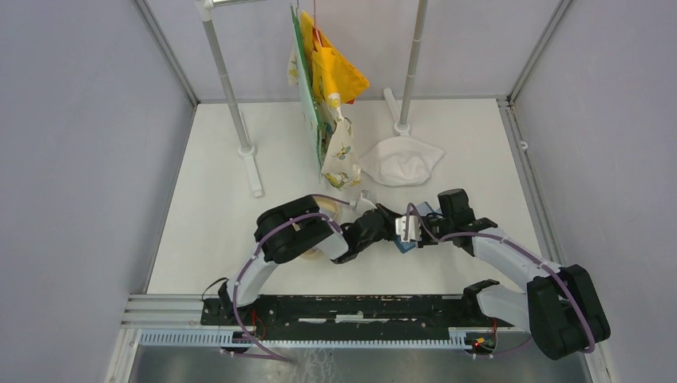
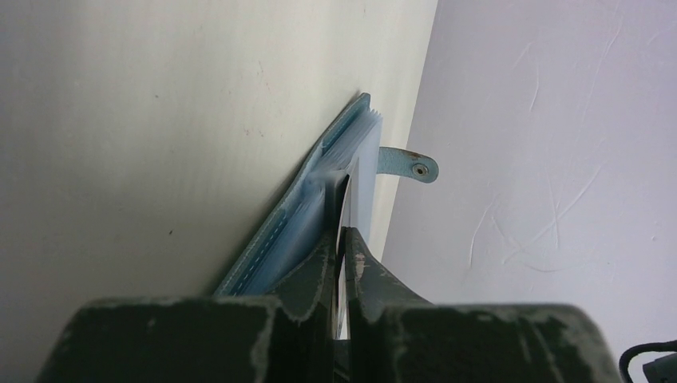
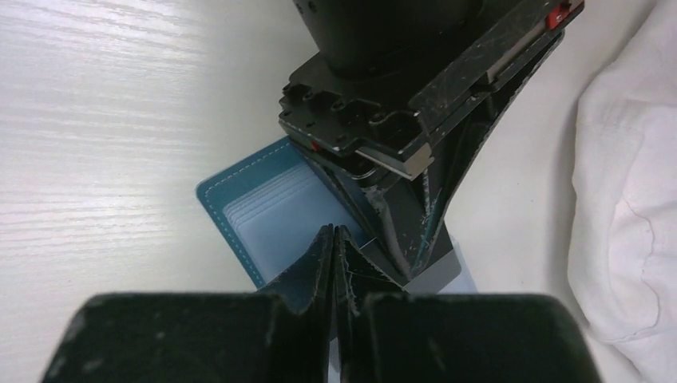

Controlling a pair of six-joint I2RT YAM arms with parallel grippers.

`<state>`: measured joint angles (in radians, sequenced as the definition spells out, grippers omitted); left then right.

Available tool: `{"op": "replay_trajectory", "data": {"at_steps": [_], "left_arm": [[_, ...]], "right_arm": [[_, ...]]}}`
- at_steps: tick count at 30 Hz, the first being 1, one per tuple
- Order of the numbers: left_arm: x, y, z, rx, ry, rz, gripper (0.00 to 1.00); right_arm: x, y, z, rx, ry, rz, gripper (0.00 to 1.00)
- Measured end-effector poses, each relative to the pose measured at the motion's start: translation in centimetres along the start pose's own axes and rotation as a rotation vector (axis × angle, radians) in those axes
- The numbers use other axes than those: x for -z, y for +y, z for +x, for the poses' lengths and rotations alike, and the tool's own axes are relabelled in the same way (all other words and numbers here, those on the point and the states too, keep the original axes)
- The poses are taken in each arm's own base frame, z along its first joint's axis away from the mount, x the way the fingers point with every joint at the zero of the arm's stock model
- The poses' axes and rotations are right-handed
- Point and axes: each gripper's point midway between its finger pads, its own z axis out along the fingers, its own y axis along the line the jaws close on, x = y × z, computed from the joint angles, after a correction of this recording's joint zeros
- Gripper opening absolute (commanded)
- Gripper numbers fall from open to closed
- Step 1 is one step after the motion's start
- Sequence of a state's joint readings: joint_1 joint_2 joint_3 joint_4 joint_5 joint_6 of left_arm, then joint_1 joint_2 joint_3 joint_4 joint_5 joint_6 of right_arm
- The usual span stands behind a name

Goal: Put the credit cards into the card holder
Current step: Insert the credit card into the card holder.

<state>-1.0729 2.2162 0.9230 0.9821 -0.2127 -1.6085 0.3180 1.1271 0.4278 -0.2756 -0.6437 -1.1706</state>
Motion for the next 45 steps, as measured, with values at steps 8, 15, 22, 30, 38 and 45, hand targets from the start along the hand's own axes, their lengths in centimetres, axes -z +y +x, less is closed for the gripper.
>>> {"op": "replay_trajectory", "data": {"at_steps": [8, 15, 22, 30, 38, 45], "left_arm": [[0.0, 0.1, 0.1, 0.000, 0.008, -0.002, 0.15], [-0.2, 0.1, 0.1, 0.002, 0.018, -0.001, 0.16], [-0.2, 0.3, 0.2, 0.002, 0.028, -0.004, 0.20], [-0.2, 0.3, 0.2, 0.003, 0.031, -0.004, 0.21], [-0.2, 0.2, 0.2, 0.004, 0.031, 0.002, 0.25], [0.1, 0.4, 0.2, 0.003, 0.032, 0.001, 0.24]], "right_arm": [[0.1, -1.0, 0.7, -0.009, 0.068, 0.051, 0.07], [0.2, -1.1, 1.4, -0.028, 0.111, 0.063, 0.06], [0.8, -1.6, 2.8, -0.051, 0.195, 0.095, 0.07], [1.6, -2.5, 4.3, -0.066, 0.283, 0.144, 0.07], [2.0, -2.8, 4.0, -0.105, 0.243, 0.144, 0.10], [1.7, -2.3, 3.2, -0.112, 0.186, 0.088, 0.04]]}}
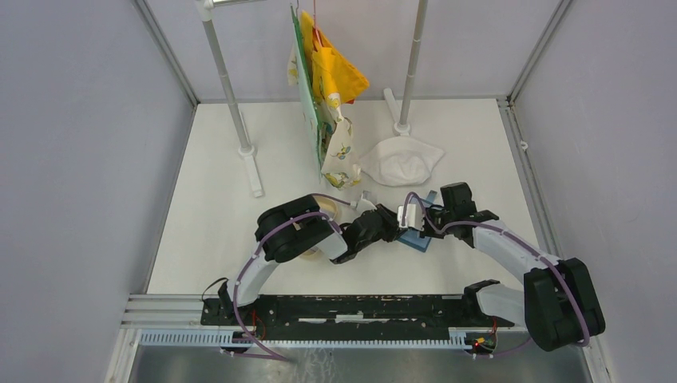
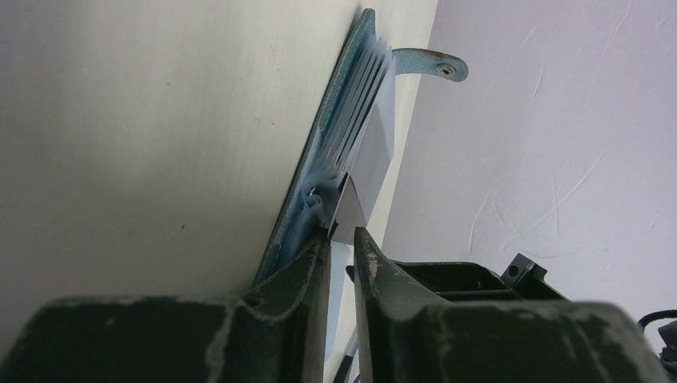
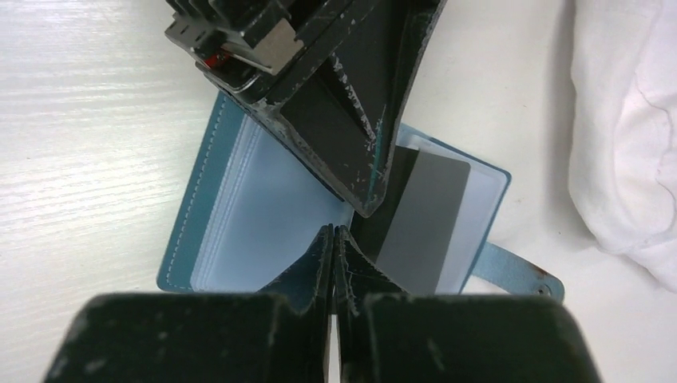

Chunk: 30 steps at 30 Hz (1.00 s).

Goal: Put the credit cards into the card holder
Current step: Insert the credit card into the card holder.

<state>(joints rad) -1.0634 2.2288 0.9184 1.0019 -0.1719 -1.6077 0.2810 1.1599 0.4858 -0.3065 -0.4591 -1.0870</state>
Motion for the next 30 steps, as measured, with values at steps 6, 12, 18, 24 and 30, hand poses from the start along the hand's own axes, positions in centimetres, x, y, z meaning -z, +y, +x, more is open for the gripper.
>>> {"op": "replay_trajectory", "data": {"at_steps": [6, 12, 18, 24, 30], "left_arm": [[0.5, 0.2, -0.1, -0.001, 0.001, -0.005, 0.23], [0.5, 0.3, -0.1, -0.002, 0.002, -0.007, 0.20], [0.8, 0.6, 0.0, -0.003, 0.010, -0.014, 0.15], [0.9, 0.6, 0.1, -0.004, 0.016, -0.016, 0.15], [1.0, 0.4, 0.0, -0.090, 0.017, -0.049, 0.17]], "right_arm": [[-0.7, 0.7, 0.4, -0.028, 0.011, -0.052, 0.04], [-0.8, -0.2, 1.0, -0.091, 0.043, -0.003, 0.05], [-0.8, -1.8, 1.2, -0.150, 0.055, 0.087, 0.05], [-0.7, -2.8, 1.3, -0.174, 0.066, 0.149, 0.11], [0.1, -3.0, 0.3, -0.185, 0.015, 0.130, 0.30]]}}
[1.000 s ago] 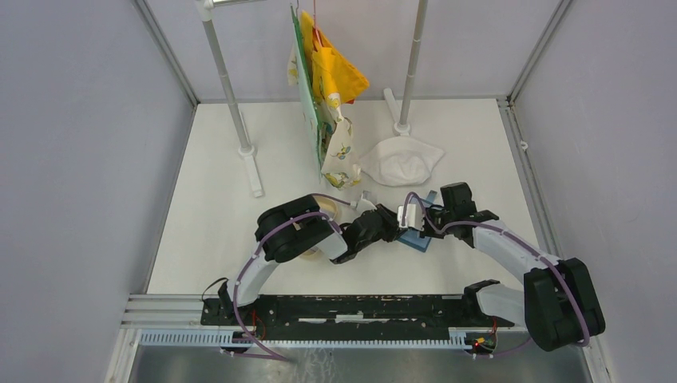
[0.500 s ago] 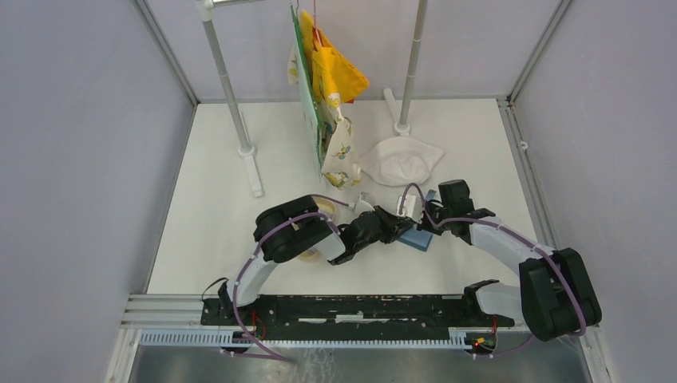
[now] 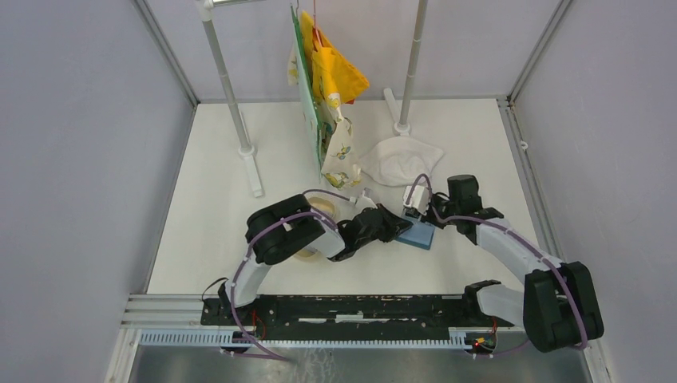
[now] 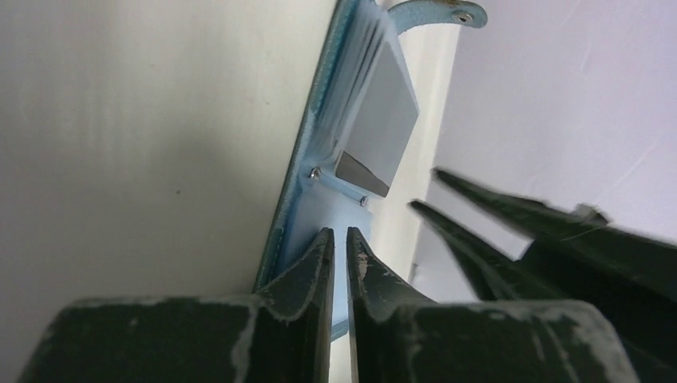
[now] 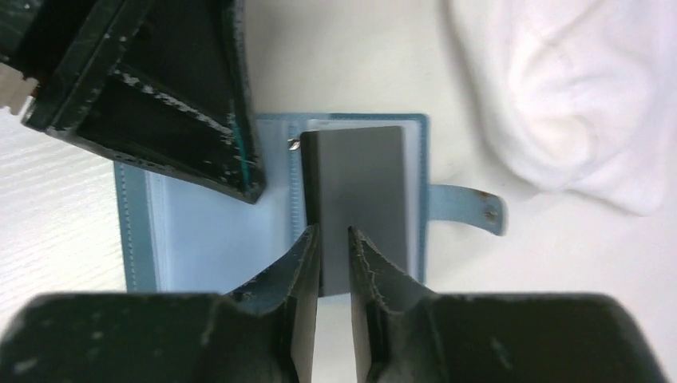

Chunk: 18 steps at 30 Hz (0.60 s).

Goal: Put the credit cards into the card holder
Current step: Insert the credit card into the card holder.

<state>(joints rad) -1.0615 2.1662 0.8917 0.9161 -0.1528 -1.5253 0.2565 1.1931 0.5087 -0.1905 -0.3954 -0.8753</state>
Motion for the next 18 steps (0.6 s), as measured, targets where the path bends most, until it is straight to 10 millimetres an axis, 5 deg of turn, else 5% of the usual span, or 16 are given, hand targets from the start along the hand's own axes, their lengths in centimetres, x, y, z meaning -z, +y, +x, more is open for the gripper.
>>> {"op": "replay_trajectory", "data": {"at_steps": [4, 6, 7, 11, 18], "left_arm": [[0.8, -0.7, -0.3, -0.139, 0.001, -0.043, 0.18], [1.6, -1.8, -0.6, -0.219, -0.003, -0.047, 0.18], [2.0, -2.5, -0.8, -0.267, -0.010, -0.046, 0.18], [4.3, -5.6, -1.7, -0.463, -0.050, -0.034, 0.19], [9.5, -12.2, -2.4, -0.787, -0.128, 0.045, 0.22]], "right_arm": [[2.3, -2.3, -1.2, -0.015, -0.074, 0.065, 0.51], [3.5, -3.5, -1.6, -0.016, -0.103, 0.112, 0.75], [4.2, -4.0, -1.9, -0.016, -0.120, 0.135, 0.95], [5.2, -4.8, -2.6, -0.048, -0.159, 0.177, 0.98], [3.6, -5.2, -3.9, -0.166, -0.176, 0.022, 0.96]]}}
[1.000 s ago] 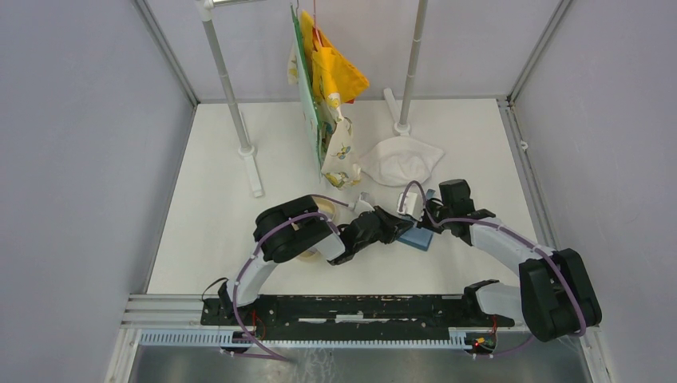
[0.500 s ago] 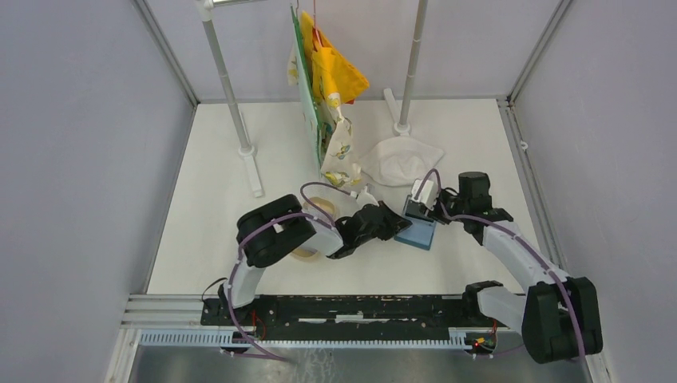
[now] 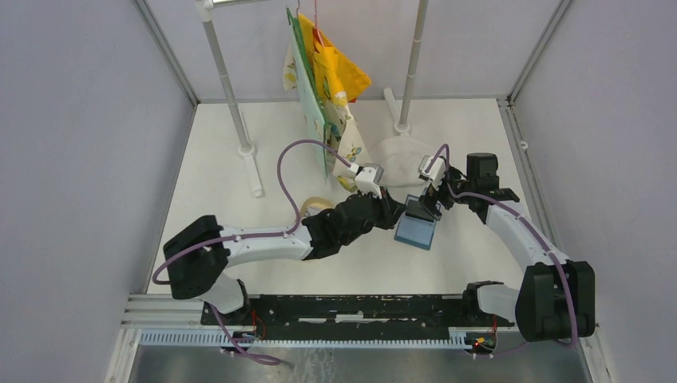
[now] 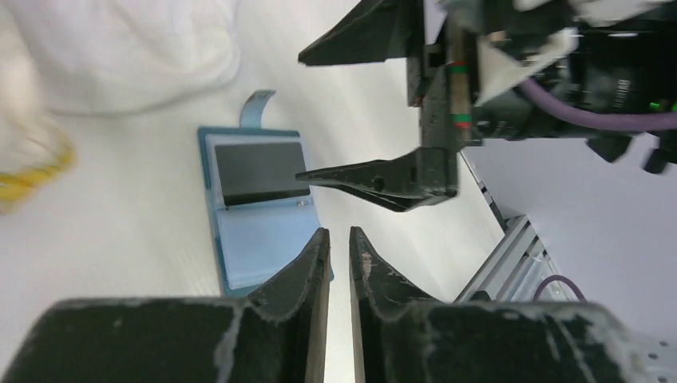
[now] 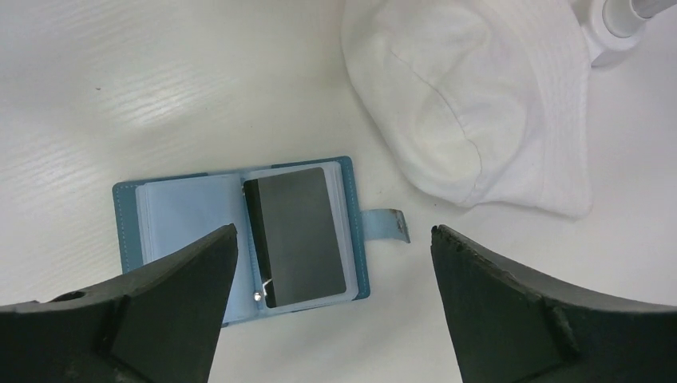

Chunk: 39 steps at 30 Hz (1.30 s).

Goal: Put the credit cards into the card holder
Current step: Insert the credit card into the card holder.

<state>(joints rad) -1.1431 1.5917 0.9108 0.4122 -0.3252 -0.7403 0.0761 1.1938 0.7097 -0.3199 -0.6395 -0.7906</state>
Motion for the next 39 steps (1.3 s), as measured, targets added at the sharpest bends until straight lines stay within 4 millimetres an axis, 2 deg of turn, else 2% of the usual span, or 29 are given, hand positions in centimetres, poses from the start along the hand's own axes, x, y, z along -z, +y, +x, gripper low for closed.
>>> {"op": "replay_trajectory", "data": {"at_steps": [1, 5, 7, 9, 10, 11, 13, 16, 19, 22, 29, 33, 35, 39], "left_arm": [[0.7, -0.4, -0.8, -0.029, -0.016, 0.010, 0.22], [3.4, -0.3, -3.1, -0.103, -0.072, 0.019, 0.40], [5.0, 0.9, -3.5, -0.128, -0.095, -0.002, 0.60], [6.4, 2.3, -3.7, -0.144, -0.109, -0.037, 0.87], [7.1, 3.1, -3.8, -0.152, -0.117, -0.062, 0.98], [7.8, 4.0, -4.0, -0.155, -0.126, -0.090, 0.99], [9.0, 5.5, -4.3, -0.158, -0.141, -0.143, 1.00], [10.4, 6.7, -5.0, -0.156, -0.161, -0.185, 0.99], [11.3, 6.8, -5.0, -0.148, -0.159, -0.175, 0.91], [11.4, 6.5, -4.1, -0.132, -0.130, -0.135, 0.85], [10.9, 6.0, 1.4, -0.079, 0.035, -0.008, 0.83], [10.0, 6.1, 4.8, -0.041, 0.123, 0.024, 0.68], [9.4, 6.2, 6.7, -0.033, 0.170, 0.018, 0.56], [8.0, 6.3, 11.3, -0.051, 0.285, -0.033, 0.52]], "right_arm": [[-0.1, -0.1, -0.2, -0.007, -0.007, -0.007, 0.96], [-0.1, -0.1, -0.3, -0.037, -0.007, -0.027, 0.93], [-0.2, -0.5, -0.1, -0.063, -0.002, -0.039, 0.92], [-0.2, -1.2, 0.2, -0.089, 0.003, -0.039, 0.92], [-0.1, -1.5, 0.5, -0.103, 0.006, -0.035, 0.91], [-0.1, -1.7, 0.9, -0.117, 0.009, -0.033, 0.90], [0.0, -2.0, 1.9, -0.152, 0.023, -0.029, 0.90], [0.1, -2.1, 3.3, -0.198, 0.047, -0.033, 0.90], [0.1, -1.8, 4.6, -0.244, 0.068, -0.051, 0.90], [0.1, -1.3, 5.5, -0.277, 0.084, -0.078, 0.91], [-0.5, -0.5, 6.9, -0.319, 0.120, -0.134, 0.91], [-0.6, -0.4, 7.2, -0.327, 0.129, -0.143, 0.90], [-0.8, -0.3, 7.5, -0.336, 0.138, -0.148, 0.90], [-1.4, -0.4, 8.3, -0.375, 0.161, -0.155, 0.89]]}}
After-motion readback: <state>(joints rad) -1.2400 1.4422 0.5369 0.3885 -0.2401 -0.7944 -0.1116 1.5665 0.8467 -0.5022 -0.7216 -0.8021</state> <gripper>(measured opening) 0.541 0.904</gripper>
